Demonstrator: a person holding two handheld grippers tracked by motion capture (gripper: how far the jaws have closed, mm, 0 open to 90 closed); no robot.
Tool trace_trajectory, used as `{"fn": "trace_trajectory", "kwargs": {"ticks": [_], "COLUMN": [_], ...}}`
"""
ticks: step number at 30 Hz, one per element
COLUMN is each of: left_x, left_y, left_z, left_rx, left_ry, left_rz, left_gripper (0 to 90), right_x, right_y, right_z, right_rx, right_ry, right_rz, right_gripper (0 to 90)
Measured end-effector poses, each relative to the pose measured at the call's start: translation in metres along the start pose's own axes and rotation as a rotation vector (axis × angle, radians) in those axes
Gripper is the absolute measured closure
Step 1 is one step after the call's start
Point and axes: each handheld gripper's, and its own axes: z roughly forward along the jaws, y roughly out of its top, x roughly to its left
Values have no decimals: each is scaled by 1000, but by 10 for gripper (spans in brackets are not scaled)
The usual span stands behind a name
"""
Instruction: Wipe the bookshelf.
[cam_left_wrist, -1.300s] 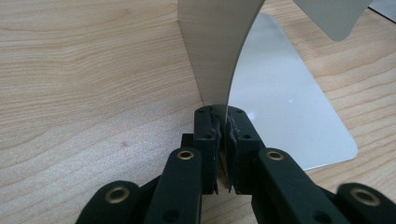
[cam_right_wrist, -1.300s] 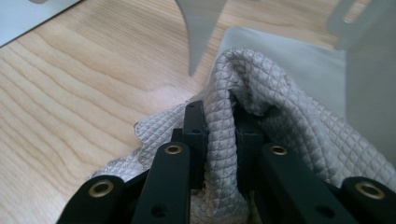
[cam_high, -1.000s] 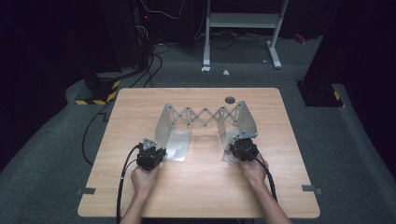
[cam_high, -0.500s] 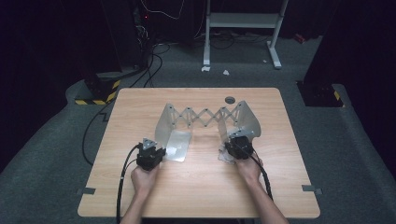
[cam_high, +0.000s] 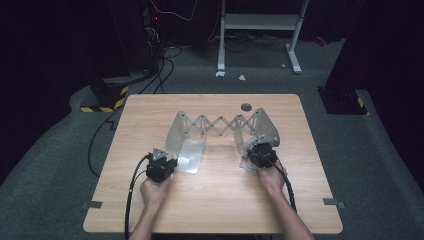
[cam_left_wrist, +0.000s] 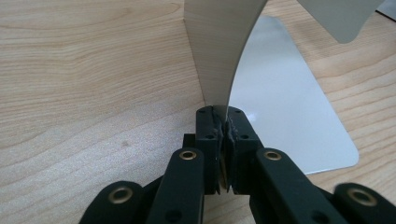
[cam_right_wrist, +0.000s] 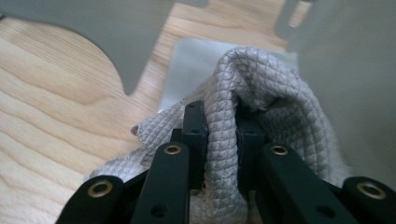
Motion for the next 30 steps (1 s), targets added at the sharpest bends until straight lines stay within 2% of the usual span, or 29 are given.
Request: {"fn": "trace_trajectory", "kwargs": {"ticks": [8,13,17,21,25,28,30], "left_x": [0,0,0,0,0,0,0], "left_y": [0,0,0,0,0,0,0], "left_z": [0,0,0,0,0,0,0], "left_rx": [1,-1,1,-1,-1,1,1], "left_ry": [1,0,1,0,0,-1,-2], "left_rz": [2,1,1,0,0,-2,-3], "left_gripper": [849,849,850,850,851,851,852], "right_x": [9,4,-4,2,6,4,2], "right_y": [13,12,11,13,22,22,22], "right_z": [16,14,13,17,24,26,26], "right_rx": [-21,-18,-7,-21,-13,-20,-19], "right_ry": [22,10,25,23,54,57,41], "right_rz": [9,11,46,47,53,60,61], "right_gripper": [782,777,750,773,778,772,771]}}
